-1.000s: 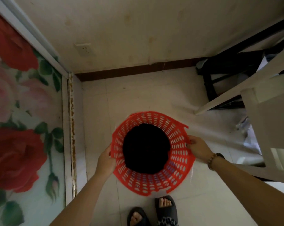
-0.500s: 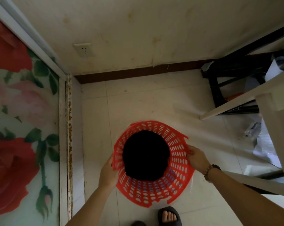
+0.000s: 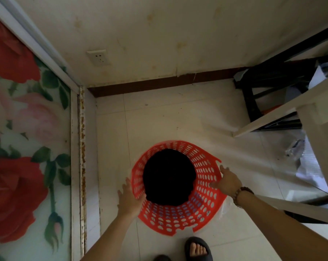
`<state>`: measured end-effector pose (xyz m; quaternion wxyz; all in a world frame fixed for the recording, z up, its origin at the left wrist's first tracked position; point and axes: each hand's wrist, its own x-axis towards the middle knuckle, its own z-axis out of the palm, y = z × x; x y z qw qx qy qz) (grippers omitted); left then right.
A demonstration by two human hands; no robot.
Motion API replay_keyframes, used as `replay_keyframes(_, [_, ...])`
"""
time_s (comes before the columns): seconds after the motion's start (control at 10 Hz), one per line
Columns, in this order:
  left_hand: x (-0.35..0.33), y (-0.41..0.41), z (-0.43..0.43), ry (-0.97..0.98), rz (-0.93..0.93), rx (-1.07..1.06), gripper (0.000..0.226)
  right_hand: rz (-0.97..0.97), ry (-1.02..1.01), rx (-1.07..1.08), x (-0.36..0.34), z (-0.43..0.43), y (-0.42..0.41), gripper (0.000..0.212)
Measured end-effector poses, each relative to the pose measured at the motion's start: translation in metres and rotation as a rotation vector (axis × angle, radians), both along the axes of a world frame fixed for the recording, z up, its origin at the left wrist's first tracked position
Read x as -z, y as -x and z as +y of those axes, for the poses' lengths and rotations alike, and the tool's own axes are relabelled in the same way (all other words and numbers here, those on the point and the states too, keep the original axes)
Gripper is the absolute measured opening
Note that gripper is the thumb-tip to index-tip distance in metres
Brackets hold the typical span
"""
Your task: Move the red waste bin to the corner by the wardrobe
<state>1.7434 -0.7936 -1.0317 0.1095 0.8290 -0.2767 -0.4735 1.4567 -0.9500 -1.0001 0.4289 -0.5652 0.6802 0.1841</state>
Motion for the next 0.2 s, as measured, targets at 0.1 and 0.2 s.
replay_keyframes(0.1, [-0.021,-0.002,-0.006,-0.016,-0.076,0.078,0.109,-0.051,0.004,0.009,-0.019,-0.008,-0.004,0.119])
replay_keyframes(0.2, [-0.046,-0.006,-0.017,0.140,0.031,0.054,0.112,-0.109,0.032,0.052,-0.043,-0.015,-0.010,0.123])
